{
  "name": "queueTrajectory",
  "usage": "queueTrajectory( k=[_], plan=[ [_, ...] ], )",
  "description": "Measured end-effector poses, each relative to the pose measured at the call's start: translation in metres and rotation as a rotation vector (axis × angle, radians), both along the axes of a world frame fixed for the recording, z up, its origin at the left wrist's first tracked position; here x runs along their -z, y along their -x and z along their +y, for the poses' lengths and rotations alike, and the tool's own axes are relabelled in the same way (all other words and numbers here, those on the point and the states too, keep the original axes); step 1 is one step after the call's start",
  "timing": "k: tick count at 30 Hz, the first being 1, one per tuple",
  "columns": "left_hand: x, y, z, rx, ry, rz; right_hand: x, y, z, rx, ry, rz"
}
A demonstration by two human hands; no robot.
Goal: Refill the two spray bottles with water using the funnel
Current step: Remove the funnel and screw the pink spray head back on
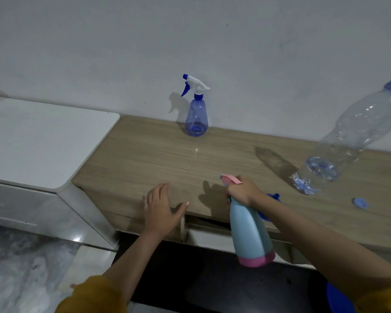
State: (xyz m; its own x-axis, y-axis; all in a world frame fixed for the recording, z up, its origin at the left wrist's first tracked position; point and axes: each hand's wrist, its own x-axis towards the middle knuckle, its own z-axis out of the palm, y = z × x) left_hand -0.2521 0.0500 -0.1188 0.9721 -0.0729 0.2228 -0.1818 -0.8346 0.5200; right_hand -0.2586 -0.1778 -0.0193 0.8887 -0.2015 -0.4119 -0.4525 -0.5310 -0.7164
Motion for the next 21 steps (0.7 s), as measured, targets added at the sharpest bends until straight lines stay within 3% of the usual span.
queueTrajectory(
  k=[7, 13, 17, 21],
  plan=[
    [-0.027, 0.017, -0.042, 0.122, 0.207, -0.104, -0.023, 0.006, -0.009, 0.027, -0.242, -0.090],
    [-0.057, 0.039, -0.085, 0.425, 0.411, 0.030, -0.069, 0.002, -0.013, 0.096, -0.397, -0.429],
    [-0.080, 0.038, -0.109, 0.588, 0.553, 0.134, -0.088, -0.009, -0.020, 0.103, -0.372, -0.589],
    [-0.089, 0.026, -0.125, 0.550, 0.677, 0.169, -0.093, -0.021, -0.030, 0.197, -0.315, -0.704]
  ],
)
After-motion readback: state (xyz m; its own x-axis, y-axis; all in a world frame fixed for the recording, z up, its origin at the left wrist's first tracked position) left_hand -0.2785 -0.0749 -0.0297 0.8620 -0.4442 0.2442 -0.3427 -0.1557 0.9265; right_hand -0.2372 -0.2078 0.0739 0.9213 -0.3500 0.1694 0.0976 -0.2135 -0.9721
